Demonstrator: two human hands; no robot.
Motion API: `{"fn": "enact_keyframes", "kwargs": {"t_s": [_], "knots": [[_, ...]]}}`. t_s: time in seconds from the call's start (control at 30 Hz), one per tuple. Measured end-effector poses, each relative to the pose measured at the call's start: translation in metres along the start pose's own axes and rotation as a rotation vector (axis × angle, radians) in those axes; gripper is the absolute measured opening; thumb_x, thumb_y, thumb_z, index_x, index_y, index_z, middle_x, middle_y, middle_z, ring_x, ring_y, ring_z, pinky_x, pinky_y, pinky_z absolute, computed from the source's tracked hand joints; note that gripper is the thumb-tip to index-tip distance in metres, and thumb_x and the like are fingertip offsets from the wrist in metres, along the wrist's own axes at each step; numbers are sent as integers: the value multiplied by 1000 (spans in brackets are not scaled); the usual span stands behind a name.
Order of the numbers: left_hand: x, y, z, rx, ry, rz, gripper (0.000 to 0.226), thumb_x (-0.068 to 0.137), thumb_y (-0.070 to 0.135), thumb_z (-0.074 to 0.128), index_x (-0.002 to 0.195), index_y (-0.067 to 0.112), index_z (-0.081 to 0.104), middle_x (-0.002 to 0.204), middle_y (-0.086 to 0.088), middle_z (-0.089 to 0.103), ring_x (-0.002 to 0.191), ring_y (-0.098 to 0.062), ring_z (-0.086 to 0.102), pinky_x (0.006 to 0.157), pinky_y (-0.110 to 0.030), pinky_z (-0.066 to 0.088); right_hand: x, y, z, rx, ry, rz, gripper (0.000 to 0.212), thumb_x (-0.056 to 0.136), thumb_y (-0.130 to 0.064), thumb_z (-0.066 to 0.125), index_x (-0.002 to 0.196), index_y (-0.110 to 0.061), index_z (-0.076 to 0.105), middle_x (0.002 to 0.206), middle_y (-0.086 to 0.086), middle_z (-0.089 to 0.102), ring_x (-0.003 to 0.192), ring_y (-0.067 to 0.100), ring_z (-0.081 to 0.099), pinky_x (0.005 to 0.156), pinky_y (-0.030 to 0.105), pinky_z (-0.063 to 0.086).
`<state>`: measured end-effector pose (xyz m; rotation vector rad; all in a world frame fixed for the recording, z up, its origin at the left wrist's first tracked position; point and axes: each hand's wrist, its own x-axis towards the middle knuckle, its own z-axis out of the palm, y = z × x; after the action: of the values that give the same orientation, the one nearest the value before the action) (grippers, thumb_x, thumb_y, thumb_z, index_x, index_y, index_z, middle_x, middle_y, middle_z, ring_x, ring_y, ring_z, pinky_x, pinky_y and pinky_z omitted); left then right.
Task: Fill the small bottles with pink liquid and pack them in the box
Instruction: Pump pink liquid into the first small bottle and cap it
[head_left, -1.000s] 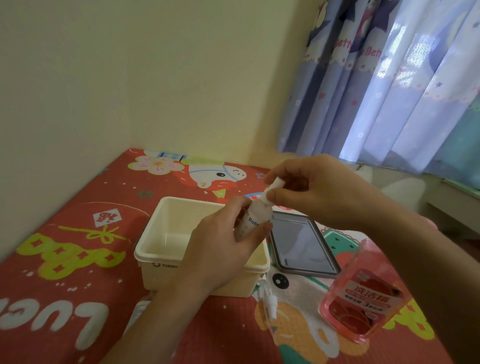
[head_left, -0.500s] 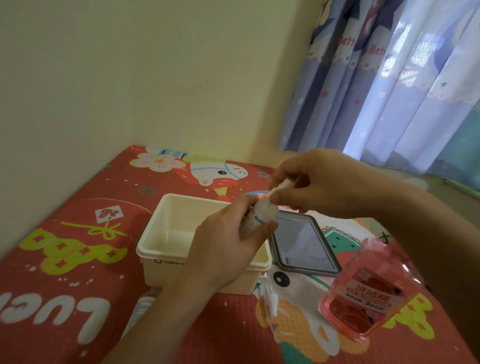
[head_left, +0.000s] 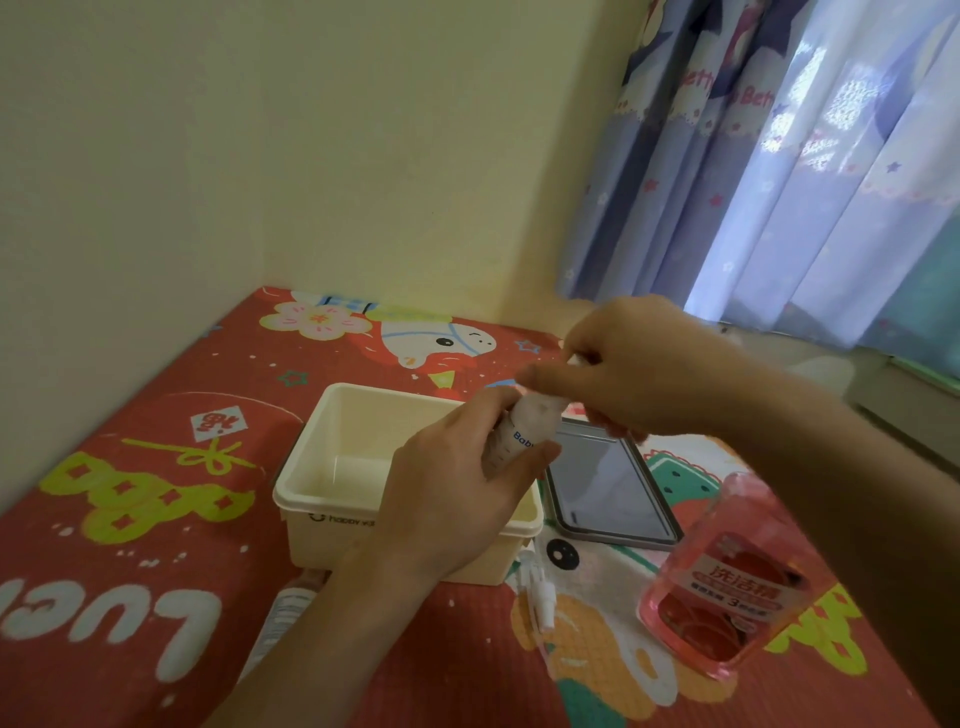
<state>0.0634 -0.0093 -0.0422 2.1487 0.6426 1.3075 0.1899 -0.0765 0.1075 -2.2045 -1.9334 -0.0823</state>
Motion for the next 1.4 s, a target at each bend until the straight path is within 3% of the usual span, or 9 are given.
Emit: {"fn": "enact_keyframes", "kwargs": {"t_s": [0.1, 0.2, 0.27, 0.4, 0.5, 0.6, 0.83, 1.0, 1.4], "knots": [[0, 0, -1, -20, 15, -6, 39, 88, 66, 56, 117, 40, 52, 94, 16, 68, 84, -7, 64, 66, -40, 54, 1, 0, 8, -24, 78, 50, 70, 79, -80, 39, 65, -18, 66, 48, -1, 65, 42, 13, 65, 46, 25, 52], [3, -2, -5, -43, 34, -9, 41, 86, 67, 55, 117, 40, 52, 93, 15, 68, 84, -7, 64, 66, -42, 55, -6, 4, -6, 212, -52, -69, 41, 79, -68, 57, 94, -31, 67, 69, -8, 71, 52, 9, 69, 49, 25, 58], [3, -1, -6, -24, 44, 14, 42, 86, 66, 56, 116, 37, 54, 92, 15, 67, 83, -8, 64, 64, -42, 54, -7, 6, -10, 186, -60, -105, 23, 82, -54, 65, 84, -32, 68, 69, -13, 70, 54, 6, 69, 51, 21, 56], [3, 4, -6, -6, 80, 46, 42, 89, 61, 58, 119, 32, 57, 92, 15, 67, 81, -9, 63, 62, -38, 54, -5, -3, 5, 7, 150, -9, 57, 81, -69, 49, 58, -19, 63, 54, 2, 67, 43, 11, 62, 43, 25, 49], [6, 6, -11, -46, 107, 47, 43, 88, 64, 58, 119, 34, 55, 95, 14, 68, 84, -9, 64, 61, -38, 56, -8, -1, 2, 32, 145, -43, 66, 76, -80, 41, 83, -22, 71, 64, 2, 69, 53, 12, 64, 59, 38, 59], [9, 3, -14, -94, 51, 35, 43, 85, 67, 57, 116, 38, 55, 96, 14, 68, 87, -8, 65, 61, -40, 56, -11, 3, -11, 100, -14, -181, 44, 80, -67, 52, 111, -39, 65, 80, -13, 69, 71, 2, 65, 67, 32, 58], [6, -2, -14, 12, 83, 90, 39, 87, 64, 57, 115, 37, 53, 93, 14, 69, 82, -8, 65, 61, -39, 55, -9, 3, 0, 24, 56, -231, 18, 88, -45, 64, 97, -29, 67, 70, -13, 63, 64, 7, 59, 56, 25, 44], [3, -1, -11, 132, 218, 128, 39, 90, 55, 59, 113, 23, 61, 80, 11, 69, 64, -6, 60, 51, -21, 41, -2, -2, 21, 56, 178, -152, 13, 89, -41, 67, 86, -28, 64, 73, -7, 65, 65, 11, 58, 56, 31, 49], [2, 2, -14, 180, 245, 180, 44, 93, 54, 56, 111, 15, 64, 76, 5, 68, 61, -15, 63, 49, -36, 49, 1, -8, 20, 128, 184, -55, 23, 89, -47, 62, 75, -29, 59, 71, -10, 64, 64, 9, 58, 52, 27, 43]]}}
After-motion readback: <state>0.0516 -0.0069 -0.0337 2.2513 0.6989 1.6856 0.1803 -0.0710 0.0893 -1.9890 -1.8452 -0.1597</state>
